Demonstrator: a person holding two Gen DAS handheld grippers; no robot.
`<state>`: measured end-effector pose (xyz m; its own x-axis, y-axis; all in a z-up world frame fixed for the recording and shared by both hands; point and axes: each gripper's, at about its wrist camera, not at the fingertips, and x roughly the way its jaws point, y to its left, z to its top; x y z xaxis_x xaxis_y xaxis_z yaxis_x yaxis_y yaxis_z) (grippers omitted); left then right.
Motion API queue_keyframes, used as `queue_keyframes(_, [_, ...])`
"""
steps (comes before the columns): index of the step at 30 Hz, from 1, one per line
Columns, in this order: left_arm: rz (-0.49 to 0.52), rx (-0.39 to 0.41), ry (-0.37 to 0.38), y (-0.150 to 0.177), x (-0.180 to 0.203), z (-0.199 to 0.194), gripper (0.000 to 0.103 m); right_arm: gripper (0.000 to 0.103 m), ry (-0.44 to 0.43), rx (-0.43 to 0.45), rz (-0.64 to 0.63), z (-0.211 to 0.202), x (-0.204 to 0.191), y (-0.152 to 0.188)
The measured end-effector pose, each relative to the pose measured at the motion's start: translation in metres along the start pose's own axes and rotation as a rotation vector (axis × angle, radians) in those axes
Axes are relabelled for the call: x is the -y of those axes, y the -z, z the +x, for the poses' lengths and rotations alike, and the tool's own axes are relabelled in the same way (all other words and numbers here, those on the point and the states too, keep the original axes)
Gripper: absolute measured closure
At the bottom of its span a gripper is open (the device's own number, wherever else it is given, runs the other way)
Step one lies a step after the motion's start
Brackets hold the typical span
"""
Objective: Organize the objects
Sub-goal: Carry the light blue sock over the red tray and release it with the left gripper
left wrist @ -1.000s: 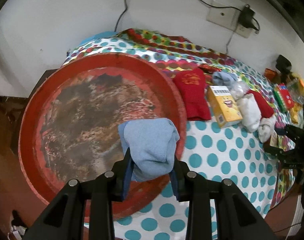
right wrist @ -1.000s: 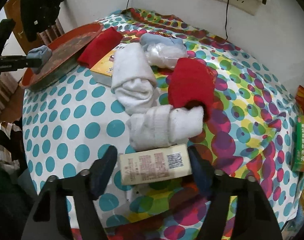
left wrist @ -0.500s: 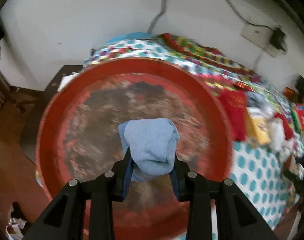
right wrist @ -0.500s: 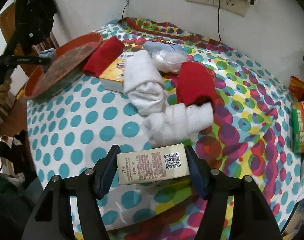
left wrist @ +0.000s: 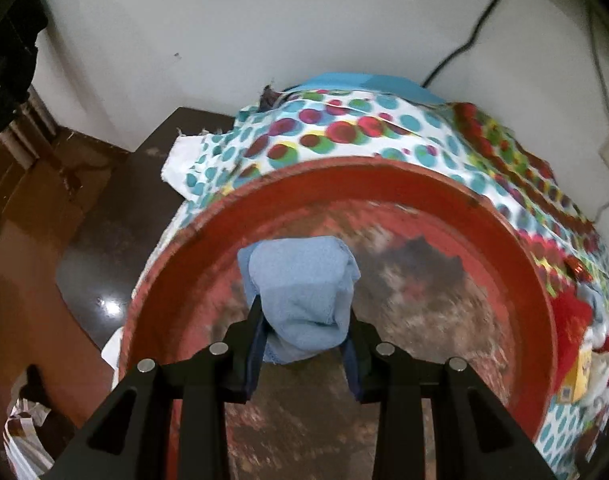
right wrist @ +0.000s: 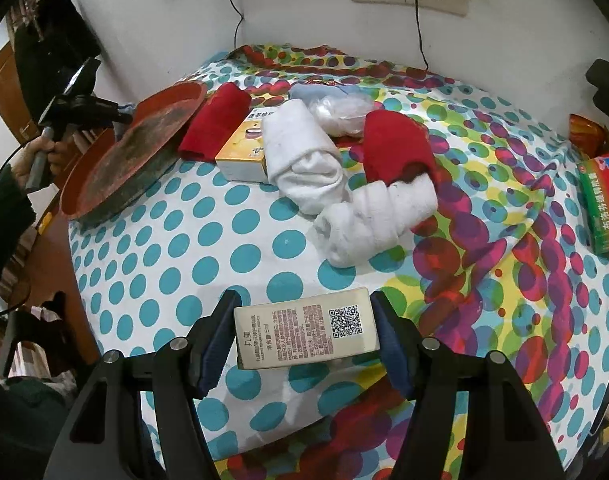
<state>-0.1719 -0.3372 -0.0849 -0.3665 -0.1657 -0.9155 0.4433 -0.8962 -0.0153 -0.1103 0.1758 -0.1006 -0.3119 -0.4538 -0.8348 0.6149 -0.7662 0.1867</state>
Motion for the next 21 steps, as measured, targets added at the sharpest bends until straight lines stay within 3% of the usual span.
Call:
queue_keyframes(6, [0.004, -0.041, -0.007, -0.004, 0.002, 0.009, 0.066, 0.04, -0.006, 0.002, 0.005, 0.003, -0.008, -0.004])
queue_keyframes(8, [0.015, -0.047, -0.011, -0.003, 0.004, 0.008, 0.055, 0.04, -0.014, 0.0, 0.002, 0.006, -0.012, -0.005])
queue_keyframes(10, [0.02, -0.047, -0.009, -0.002, 0.005, 0.006, 0.053, 0.04, -0.014, -0.001, -0.003, 0.007, -0.017, -0.006])
queue_keyframes(13, [0.001, -0.044, 0.036, -0.001, 0.002, -0.001, 0.039, 0.04, -0.018, -0.004, -0.011, 0.008, -0.022, -0.008])
queue_keyframes(21, [-0.05, -0.001, 0.094, 0.009, -0.01, -0.039, 0.039, 0.04, -0.01, 0.014, -0.039, 0.005, -0.041, -0.017])
